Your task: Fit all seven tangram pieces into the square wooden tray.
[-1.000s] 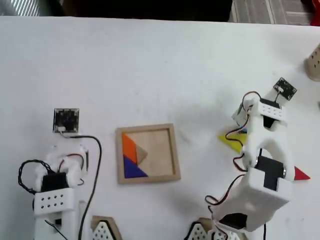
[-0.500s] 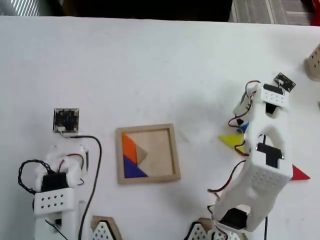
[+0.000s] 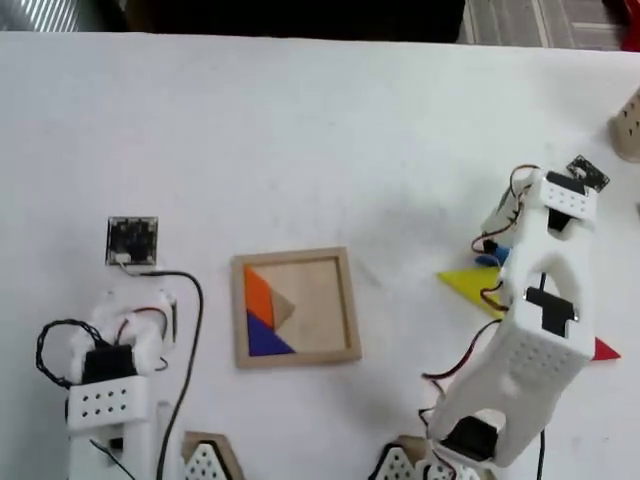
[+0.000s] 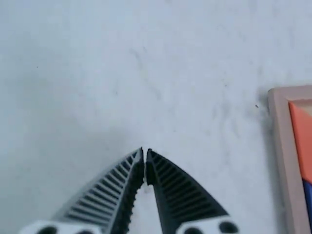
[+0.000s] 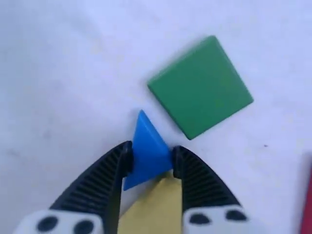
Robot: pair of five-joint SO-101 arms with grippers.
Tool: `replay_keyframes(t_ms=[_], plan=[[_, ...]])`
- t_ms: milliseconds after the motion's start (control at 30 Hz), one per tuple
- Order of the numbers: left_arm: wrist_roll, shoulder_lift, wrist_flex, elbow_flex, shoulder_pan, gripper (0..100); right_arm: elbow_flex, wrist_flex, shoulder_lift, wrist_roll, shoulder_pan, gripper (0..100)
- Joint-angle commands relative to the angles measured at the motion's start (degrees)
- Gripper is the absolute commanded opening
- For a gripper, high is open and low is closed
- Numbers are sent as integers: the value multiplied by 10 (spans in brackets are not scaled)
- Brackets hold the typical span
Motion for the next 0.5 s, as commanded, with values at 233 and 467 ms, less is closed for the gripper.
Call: replay_keyframes(t_ms=[233,467], plan=[[-5,-9,-35,5,-5,38,-15,47,-76,33,11,17],[-5,-9,-38,5,-5,38,-15,112,-204,39,9,17]])
